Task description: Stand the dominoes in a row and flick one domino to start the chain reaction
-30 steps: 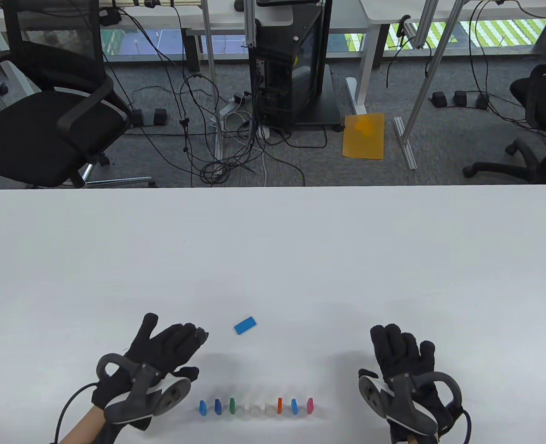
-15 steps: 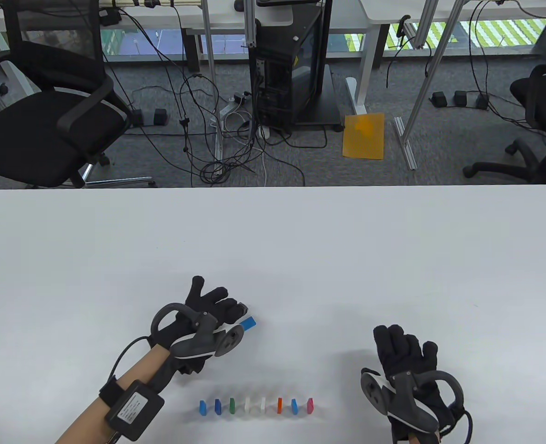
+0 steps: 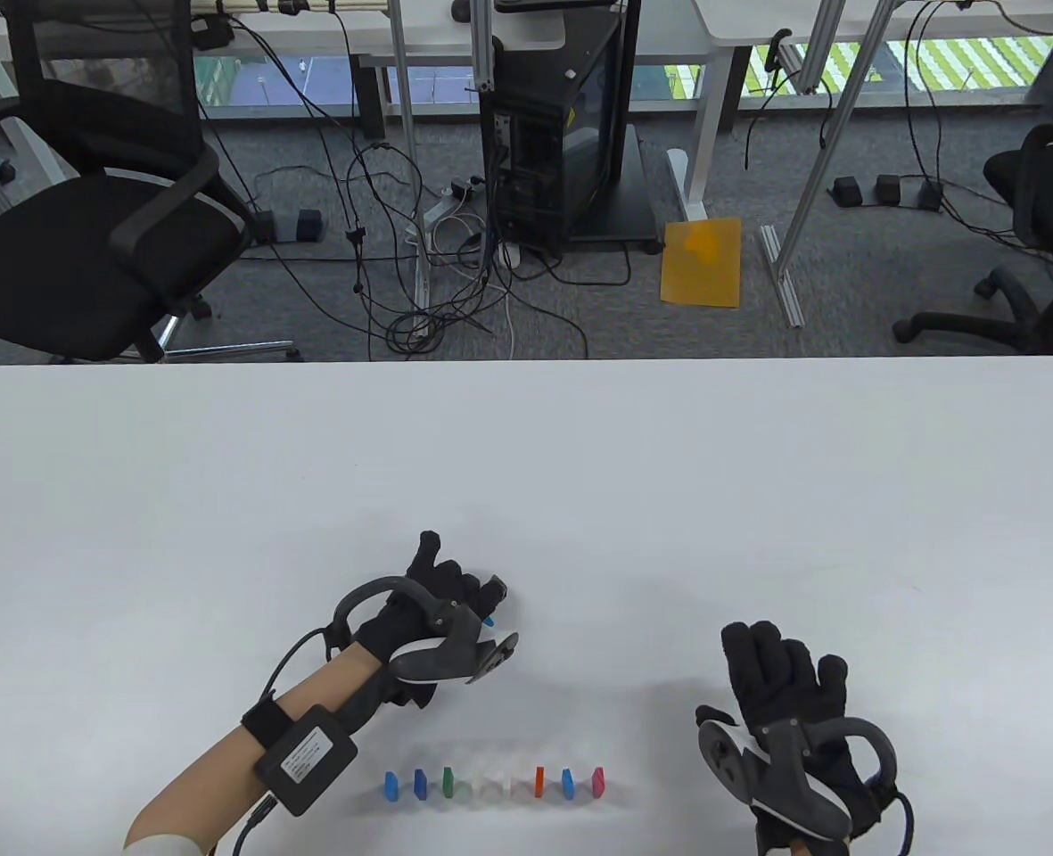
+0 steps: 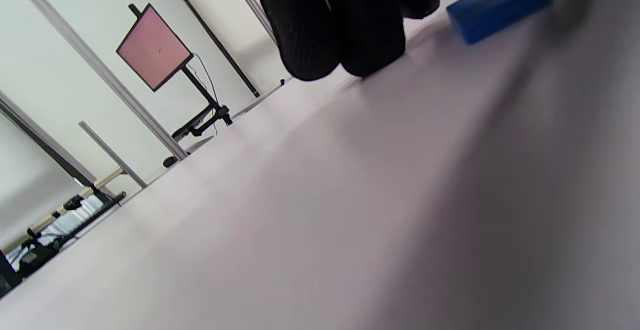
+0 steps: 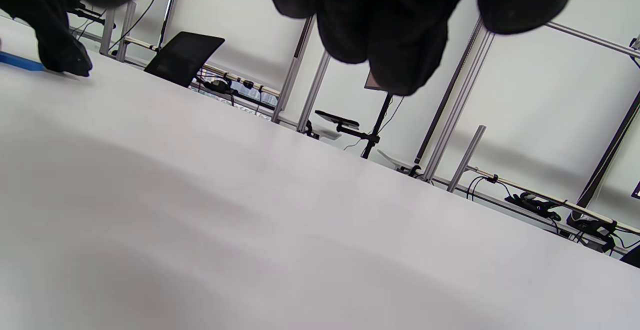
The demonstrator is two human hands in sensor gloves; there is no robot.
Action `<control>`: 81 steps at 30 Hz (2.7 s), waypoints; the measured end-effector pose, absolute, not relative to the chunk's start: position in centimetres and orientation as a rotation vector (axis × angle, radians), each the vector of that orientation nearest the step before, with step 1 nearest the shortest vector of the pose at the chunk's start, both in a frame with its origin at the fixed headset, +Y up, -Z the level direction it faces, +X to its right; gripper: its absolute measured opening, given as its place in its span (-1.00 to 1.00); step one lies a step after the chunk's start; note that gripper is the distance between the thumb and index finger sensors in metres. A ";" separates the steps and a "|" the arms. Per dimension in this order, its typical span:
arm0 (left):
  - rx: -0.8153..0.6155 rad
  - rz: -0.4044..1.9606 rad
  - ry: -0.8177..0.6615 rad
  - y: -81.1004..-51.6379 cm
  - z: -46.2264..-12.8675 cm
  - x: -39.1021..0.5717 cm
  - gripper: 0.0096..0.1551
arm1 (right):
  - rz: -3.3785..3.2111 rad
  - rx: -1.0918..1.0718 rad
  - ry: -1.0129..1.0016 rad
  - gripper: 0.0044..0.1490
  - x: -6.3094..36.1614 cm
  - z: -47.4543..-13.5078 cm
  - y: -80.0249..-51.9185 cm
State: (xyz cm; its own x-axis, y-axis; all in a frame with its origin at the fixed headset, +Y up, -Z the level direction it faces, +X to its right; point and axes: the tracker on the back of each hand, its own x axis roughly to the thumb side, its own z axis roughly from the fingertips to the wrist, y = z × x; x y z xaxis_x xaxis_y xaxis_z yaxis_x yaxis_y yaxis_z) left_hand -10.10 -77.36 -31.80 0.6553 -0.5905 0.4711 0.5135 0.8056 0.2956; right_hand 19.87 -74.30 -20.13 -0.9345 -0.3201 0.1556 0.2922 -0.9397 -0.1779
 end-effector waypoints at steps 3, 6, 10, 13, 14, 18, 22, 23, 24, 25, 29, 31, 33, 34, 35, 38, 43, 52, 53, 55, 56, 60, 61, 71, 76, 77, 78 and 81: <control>0.161 -0.629 -0.597 -77.4 -31.8 -10.1 -0.20 | -2.797 -0.257 0.201 0.23 20.0 -20.2 -74.6; 0.173 -0.626 -0.595 -77.5 -31.8 -10.1 -0.23 | -2.804 -0.256 0.191 0.23 20.0 -20.3 -74.7; 0.330 -0.719 -0.617 -77.9 -30.9 -10.1 -0.40 | -2.798 -0.252 0.175 0.22 20.1 -20.4 -75.0; 0.372 -0.770 -0.627 -78.2 -30.6 -9.9 -0.38 | -2.797 -0.254 0.168 0.22 20.1 -20.4 -75.1; 0.364 -0.769 -0.622 -78.2 -30.7 -9.9 -0.38 | -2.799 -0.256 0.171 0.22 20.1 -20.4 -75.1; 0.292 -0.720 -0.588 -78.0 -31.5 -10.6 -0.32 | -2.803 -0.257 0.187 0.22 20.1 -20.4 -75.1; 0.297 -0.707 -0.510 -77.4 -32.1 -12.6 -0.42 | -2.811 -0.262 0.192 0.22 20.2 -20.4 -75.2; 0.299 -0.714 -0.496 -77.1 -32.1 -13.0 -0.42 | -2.811 -0.262 0.191 0.22 20.2 -20.4 -75.1; 0.305 -0.714 -0.475 -76.8 -32.2 -13.7 -0.42 | -2.807 -0.263 0.187 0.22 20.2 -20.4 -75.2; 0.310 -0.706 -0.455 -76.3 -32.1 -14.4 -0.43 | -2.804 -0.264 0.186 0.22 20.1 -20.4 -75.2; 0.318 -0.668 -0.410 -74.4 -31.6 -17.0 -0.42 | -2.808 -0.273 0.191 0.22 20.0 -20.4 -75.1; 0.338 -0.695 -0.403 -73.7 -31.2 -18.2 -0.42 | -2.809 -0.282 0.197 0.22 20.0 -20.4 -75.1; 0.371 -0.726 -0.380 -73.3 -30.7 -19.5 -0.42 | -2.808 -0.293 0.198 0.22 19.9 -20.4 -75.2; 0.384 -0.729 -0.378 -73.1 -30.5 -19.9 -0.41 | -2.807 -0.295 0.199 0.22 19.9 -20.4 -75.2; 0.385 -0.719 -0.377 -72.9 -30.1 -20.3 -0.41 | -2.806 -0.302 0.198 0.21 19.8 -20.4 -75.2; 0.350 -0.631 -0.364 -72.3 -29.1 -21.3 -0.40 | -2.804 -0.313 0.192 0.22 19.7 -20.4 -75.3; 0.214 -0.331 -0.380 -71.4 -27.4 -22.8 -0.19 | -2.806 -0.318 0.188 0.21 19.6 -20.3 -75.2; 0.209 -0.154 -0.403 -70.3 -24.5 -25.1 -0.40 | -2.801 -0.324 0.145 0.21 19.5 -20.5 -75.8; 0.205 -0.174 -0.404 -70.4 -24.1 -25.2 -0.41 | -2.800 -0.324 0.143 0.21 19.5 -20.5 -75.8; 0.184 -0.228 -0.440 -70.7 -23.2 -25.4 -0.51 | -2.799 -0.327 0.137 0.21 19.4 -20.5 -75.9; 0.193 -0.243 -0.432 -70.8 -22.9 -25.5 -0.56 | -2.798 -0.330 0.134 0.21 19.4 -20.5 -75.9; 0.243 -0.322 -0.441 -71.2 -20.9 -25.8 -0.56 | -2.788 -0.353 0.128 0.21 19.0 -20.4 -76.0; 0.253 -0.332 -0.438 -71.2 -20.4 -25.9 -0.56 | -2.786 -0.355 0.128 0.20 18.9 -20.4 -76.0; 0.260 -0.210 -0.569 -72.2 -17.0 -25.7 -0.24 | -2.778 -0.367 0.119 0.20 18.9 -20.4 -76.0; 0.300 -0.240 -0.620 -73.0 -15.9 -24.9 -0.09 | -2.781 -0.362 0.124 0.20 18.9 -20.3 -75.9; 0.297 -0.242 -0.630 -73.1 -15.8 -24.8 -0.10 | -2.780 -0.361 0.123 0.20 18.9 -20.3 -75.9; 0.294 -0.233 -0.636 -73.5 -15.7 -24.6 -0.20 | -2.780 -0.361 0.121 0.20 18.9 -20.3 -75.8; 0.279 -0.219 -0.605 -74.1 -15.6 -24.4 -0.48 | -2.780 -0.366 0.112 0.20 18.9 -20.3 -75.8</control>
State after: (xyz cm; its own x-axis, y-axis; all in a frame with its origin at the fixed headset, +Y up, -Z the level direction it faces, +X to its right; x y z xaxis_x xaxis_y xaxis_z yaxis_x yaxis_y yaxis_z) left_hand -24.38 -74.09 -15.58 0.8016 -0.2825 0.5270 0.1208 0.9397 0.3200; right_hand 18.86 -75.82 -20.33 -0.9113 -0.3362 0.2379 0.3159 -0.9412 -0.1199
